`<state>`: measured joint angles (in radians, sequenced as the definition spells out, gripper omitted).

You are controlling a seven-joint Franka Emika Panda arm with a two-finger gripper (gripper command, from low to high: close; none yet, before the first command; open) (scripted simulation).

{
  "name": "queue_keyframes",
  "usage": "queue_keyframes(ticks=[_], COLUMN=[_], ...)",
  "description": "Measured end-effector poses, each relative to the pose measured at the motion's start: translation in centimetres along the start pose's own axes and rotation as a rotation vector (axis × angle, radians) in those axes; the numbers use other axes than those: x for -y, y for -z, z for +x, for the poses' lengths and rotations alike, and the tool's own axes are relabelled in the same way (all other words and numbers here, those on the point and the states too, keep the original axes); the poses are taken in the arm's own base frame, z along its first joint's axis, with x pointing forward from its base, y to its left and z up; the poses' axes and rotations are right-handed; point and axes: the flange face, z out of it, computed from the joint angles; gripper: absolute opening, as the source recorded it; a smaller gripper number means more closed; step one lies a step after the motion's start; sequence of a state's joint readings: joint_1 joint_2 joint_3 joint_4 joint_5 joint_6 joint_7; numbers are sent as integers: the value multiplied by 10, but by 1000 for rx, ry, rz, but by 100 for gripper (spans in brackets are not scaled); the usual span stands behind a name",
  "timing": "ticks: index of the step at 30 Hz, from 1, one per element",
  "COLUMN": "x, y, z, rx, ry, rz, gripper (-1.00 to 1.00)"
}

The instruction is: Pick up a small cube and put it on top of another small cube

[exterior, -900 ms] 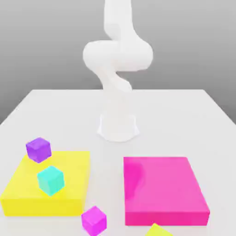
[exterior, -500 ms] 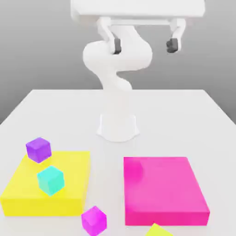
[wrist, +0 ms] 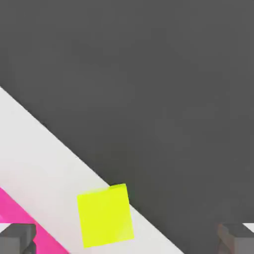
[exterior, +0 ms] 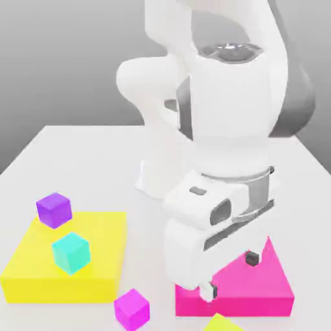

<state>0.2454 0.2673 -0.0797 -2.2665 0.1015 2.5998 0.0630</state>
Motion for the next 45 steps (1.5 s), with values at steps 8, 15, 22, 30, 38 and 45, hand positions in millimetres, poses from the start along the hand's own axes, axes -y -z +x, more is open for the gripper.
queue_keyframes(ticks=[8, 15, 22, 30, 38, 45], x=[0, 0, -65, -226, -262, -255], y=[-108, -101, -15, 62, 38, 24], z=[-14, -13, -20, -94, -143, -142], rx=[64, 66, 61, 47, 42, 42], ry=[83, 84, -126, -680, -898, -881], rz=[-38, -39, -50, -64, -62, -65], gripper=[-100, -100, -100, -100, -100, 100])
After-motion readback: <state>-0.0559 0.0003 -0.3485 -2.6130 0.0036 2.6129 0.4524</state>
